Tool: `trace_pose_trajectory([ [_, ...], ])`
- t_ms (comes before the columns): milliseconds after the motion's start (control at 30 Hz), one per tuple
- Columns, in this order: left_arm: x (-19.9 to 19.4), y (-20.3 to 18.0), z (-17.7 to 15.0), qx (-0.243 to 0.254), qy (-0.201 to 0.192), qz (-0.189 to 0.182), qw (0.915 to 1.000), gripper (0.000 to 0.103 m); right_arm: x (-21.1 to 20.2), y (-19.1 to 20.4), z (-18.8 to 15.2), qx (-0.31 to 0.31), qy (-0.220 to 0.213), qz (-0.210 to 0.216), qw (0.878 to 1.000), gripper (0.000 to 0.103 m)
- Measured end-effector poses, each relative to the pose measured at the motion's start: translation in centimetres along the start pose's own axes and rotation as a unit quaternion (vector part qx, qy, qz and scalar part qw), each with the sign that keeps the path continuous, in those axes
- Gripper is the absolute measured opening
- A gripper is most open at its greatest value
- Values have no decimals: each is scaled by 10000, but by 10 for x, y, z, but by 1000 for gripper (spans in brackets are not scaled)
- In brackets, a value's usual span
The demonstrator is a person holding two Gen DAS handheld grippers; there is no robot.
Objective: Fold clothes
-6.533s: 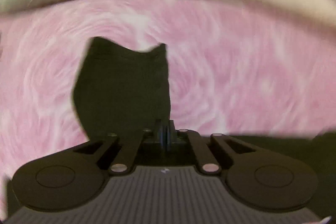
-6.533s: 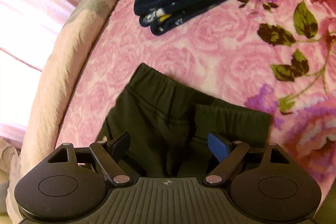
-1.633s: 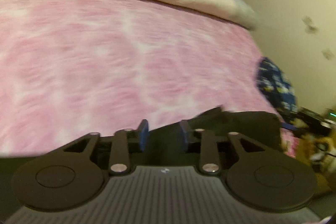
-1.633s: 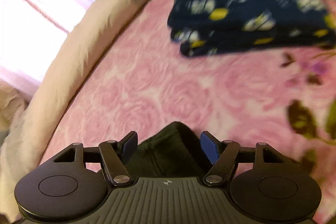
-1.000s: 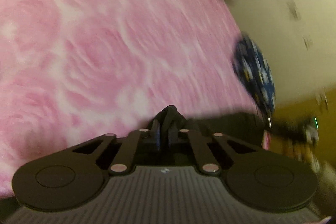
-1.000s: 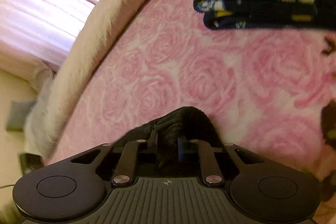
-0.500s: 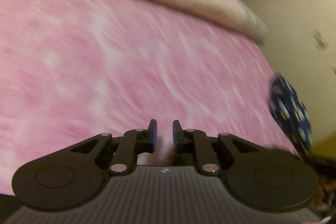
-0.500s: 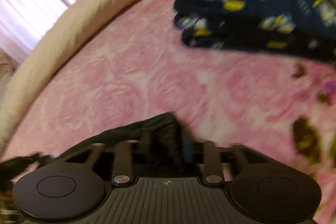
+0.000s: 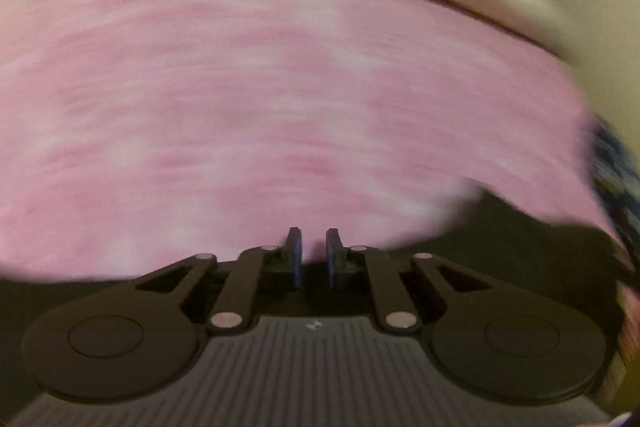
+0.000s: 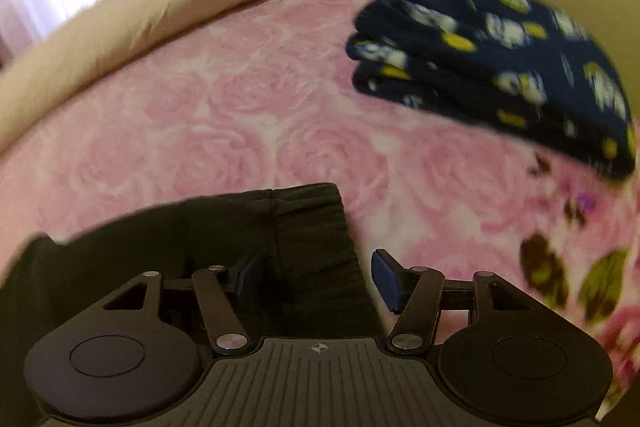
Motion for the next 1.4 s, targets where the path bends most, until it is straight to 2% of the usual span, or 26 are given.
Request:
trace_pose_trajectory([
  [67,-19,16,0,-120,-119,137,9998,7,-14,-15,-1,288,-82,-51,9995,58],
  [133,-39,20,-4,8,-81,86,9999,7,-33,-35,-6,728,-176,-86,9972,58],
  [200,-51,16,-17,139,117,-92,9998,7,-49,-57,-19,1442,-120,41,9895,58],
  [300,-59,5,-42,135,432,-338,9984,7,-68,-85,-57,2627,167,431,9638,58],
  [367,-61,1,-56,0,575,-410,9975,8,-72,-92,-74,3097,310,615,9484,58],
  [533,-65,1,-82,-538,738,-375,9951,8,-63,-82,-90,3675,479,1200,9210,58],
  [567,-65,2,-84,-588,764,-369,9947,8,-59,-78,-91,3671,549,1246,9201,50],
  [600,-67,1,-86,-596,770,-355,9946,8,-58,-74,-92,3610,578,1207,9229,26],
  [700,-70,3,-89,-637,745,-347,9946,8,-62,-69,-91,3326,567,1045,9356,16],
  [767,-73,7,-92,-722,698,-341,9944,8,-70,-66,-87,2989,475,933,9485,14],
  [867,-75,16,-104,-949,700,-298,9926,8,-71,-57,-91,2370,536,544,9685,14],
  [967,-86,27,-112,-1234,534,-308,9904,8,-59,-53,-96,2473,740,368,9654,15],
  [1000,-92,33,-114,-1350,450,-337,9893,10,-57,-51,-97,2536,771,342,9636,26],
  [1033,-98,40,-115,-1429,364,-330,9885,14,-55,-49,-97,2598,801,315,9618,31],
  [1067,-106,55,-116,-1551,260,-233,9873,15,-53,-47,-98,2661,832,289,9599,45],
  [1100,-114,71,-115,-1682,151,-122,9856,15,-52,-45,-98,2726,854,259,9580,58],
  [1167,-130,102,-115,-1941,-66,101,9809,15,-57,-43,-101,2933,864,235,9518,59],
  [1233,-151,144,-115,-2370,-339,320,9704,15,-62,-39,-107,3244,878,316,9413,59],
  [1300,-174,190,-114,-2888,-620,512,9540,16,-68,-28,-114,3510,834,426,9317,59],
  [1400,-200,247,-116,-3556,-945,577,9280,20,-78,-11,-124,3888,767,586,9162,59],
])
Point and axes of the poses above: each gripper's, at about its wrist camera, not at the fingertips, and x roughly the way its jaws point, y to its left, z to its top, the point moved 4 cm from there along x, roughly the way its jaws point, and after that the axes turned 5 degrees about -z, right-handed, at the moved point
